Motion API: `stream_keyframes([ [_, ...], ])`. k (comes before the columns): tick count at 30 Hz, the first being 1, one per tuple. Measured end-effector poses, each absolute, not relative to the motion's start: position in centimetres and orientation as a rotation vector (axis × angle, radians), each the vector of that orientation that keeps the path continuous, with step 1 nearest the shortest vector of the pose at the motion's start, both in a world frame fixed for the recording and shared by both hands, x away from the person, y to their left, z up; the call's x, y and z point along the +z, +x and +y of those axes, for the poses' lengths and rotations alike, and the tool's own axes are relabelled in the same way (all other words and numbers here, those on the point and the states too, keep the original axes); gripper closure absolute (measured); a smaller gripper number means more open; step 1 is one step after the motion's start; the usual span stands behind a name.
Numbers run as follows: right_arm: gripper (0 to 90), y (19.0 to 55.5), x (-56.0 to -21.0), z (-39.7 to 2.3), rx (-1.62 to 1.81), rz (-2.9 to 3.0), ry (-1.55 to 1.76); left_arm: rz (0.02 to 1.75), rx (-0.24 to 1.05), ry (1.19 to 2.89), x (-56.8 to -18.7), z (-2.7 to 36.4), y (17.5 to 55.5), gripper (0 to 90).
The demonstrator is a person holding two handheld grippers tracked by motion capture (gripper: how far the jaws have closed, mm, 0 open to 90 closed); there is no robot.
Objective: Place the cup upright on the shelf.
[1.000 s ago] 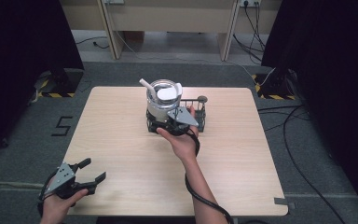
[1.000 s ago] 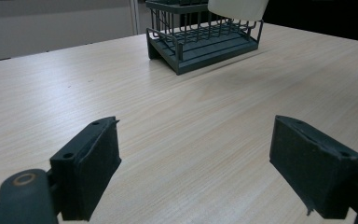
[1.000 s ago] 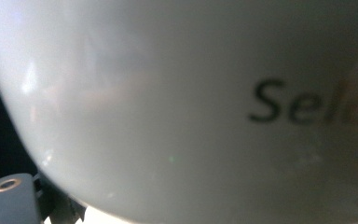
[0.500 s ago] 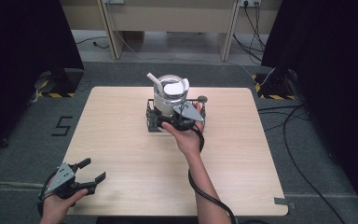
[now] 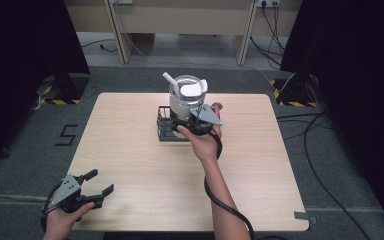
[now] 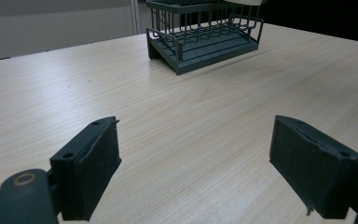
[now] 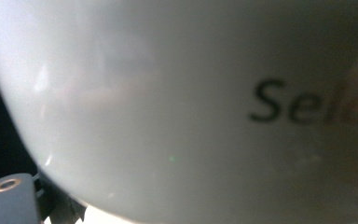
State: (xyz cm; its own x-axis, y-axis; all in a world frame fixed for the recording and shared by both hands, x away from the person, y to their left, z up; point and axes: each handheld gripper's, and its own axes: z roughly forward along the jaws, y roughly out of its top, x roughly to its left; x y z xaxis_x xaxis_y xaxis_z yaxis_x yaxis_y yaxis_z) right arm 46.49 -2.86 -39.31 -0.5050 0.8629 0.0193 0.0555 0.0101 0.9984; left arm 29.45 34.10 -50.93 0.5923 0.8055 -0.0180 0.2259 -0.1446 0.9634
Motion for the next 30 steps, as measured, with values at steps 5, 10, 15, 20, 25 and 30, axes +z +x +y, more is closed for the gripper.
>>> stream_keyframes([
  [5,10.5,46.9,-38.9,-3.1,1.562,1.624,0.965,0.866,0.631,1.677,-51.0,34.1,29.5,15.1],
  [10,10.5,47.4,-38.6,-3.1,1.554,1.624,0.966,0.867,0.631,1.676,-51.0,34.1,29.5,15.1],
  [15,10.5,47.9,-38.3,-3.1,1.554,1.617,0.977,0.867,0.631,1.677,-51.0,34.1,29.5,15.1],
  [20,10.5,48.5,-38.1,-3.2,1.553,1.609,0.983,0.869,0.628,1.672,-51.0,34.2,29.5,15.1],
  [25,10.5,49.0,-37.9,-3.3,1.547,1.601,0.992,0.872,0.627,1.67,-51.0,34.2,29.5,15.1],
  [30,10.5,49.6,-37.5,-3.5,1.54,1.589,1.001,0.871,0.629,1.671,-51.0,34.2,29.5,15.1],
])
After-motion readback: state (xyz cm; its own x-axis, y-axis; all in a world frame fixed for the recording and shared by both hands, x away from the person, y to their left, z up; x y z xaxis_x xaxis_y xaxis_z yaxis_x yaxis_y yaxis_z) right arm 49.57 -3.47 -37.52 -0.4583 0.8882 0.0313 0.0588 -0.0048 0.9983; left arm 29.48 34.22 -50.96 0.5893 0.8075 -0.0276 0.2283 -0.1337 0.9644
